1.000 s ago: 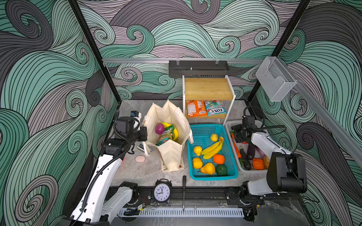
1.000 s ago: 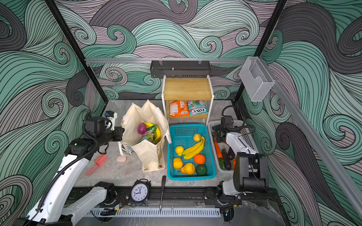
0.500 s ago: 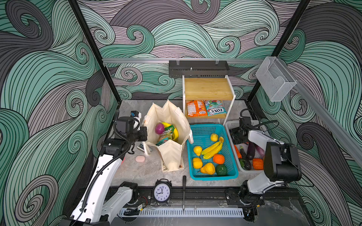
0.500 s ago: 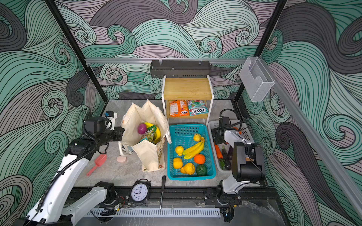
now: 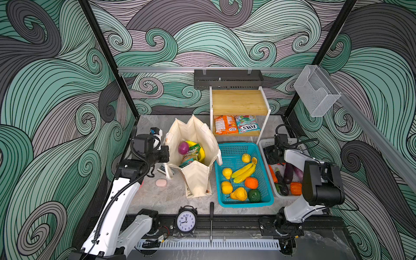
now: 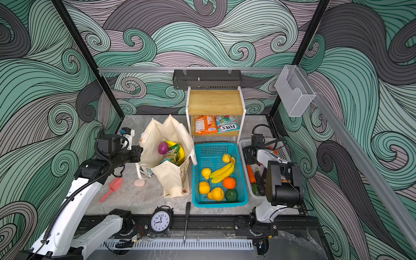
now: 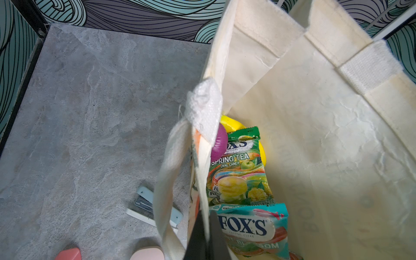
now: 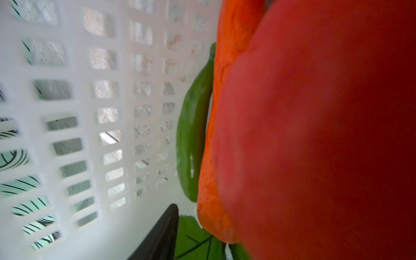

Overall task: Place the food into the grocery bag and tie it
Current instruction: 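Lower the right gripper into the white basket beside the red tomato, then grasp the orange carrot by its leafy end with the right gripper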

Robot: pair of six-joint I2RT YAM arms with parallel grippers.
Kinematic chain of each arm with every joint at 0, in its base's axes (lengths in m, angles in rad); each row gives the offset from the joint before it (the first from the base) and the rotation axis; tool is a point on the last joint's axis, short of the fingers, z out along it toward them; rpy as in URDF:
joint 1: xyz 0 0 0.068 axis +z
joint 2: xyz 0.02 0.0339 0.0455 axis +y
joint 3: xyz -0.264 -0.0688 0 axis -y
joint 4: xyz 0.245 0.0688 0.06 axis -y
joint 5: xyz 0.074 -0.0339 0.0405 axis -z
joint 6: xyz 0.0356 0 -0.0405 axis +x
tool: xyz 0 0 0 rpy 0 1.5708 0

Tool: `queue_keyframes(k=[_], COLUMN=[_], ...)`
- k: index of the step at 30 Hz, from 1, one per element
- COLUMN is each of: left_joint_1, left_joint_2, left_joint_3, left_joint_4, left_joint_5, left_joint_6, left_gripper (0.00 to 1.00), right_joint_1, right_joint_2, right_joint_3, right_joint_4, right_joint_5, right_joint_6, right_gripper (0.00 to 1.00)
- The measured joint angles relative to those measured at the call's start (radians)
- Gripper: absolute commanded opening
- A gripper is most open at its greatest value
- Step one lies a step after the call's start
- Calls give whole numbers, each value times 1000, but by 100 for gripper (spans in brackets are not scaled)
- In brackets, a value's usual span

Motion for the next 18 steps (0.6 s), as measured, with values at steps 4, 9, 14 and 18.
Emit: queue_keyframes(k=[4, 9, 14, 18], left_joint_1=[0, 0, 0, 0], left_joint_2=[0, 0, 0, -1], left_joint_3=[0, 0, 0, 0], left_joint_4=[0, 0, 0, 0], left_joint_5=[0, 0, 0, 0], left_joint_6=[0, 0, 0, 0], left_gripper=[0, 0, 0, 0], right_joint_1=[0, 0, 0, 1], right_joint_2=[3, -20, -88, -138], right_joint_3=[-2, -20, -34, -34], right_joint_4=[8, 7, -12, -14], right_joint_5=[-11, -4, -5, -4], right_joint_6=[4, 6, 19, 26], right_gripper=[32, 30, 29, 29])
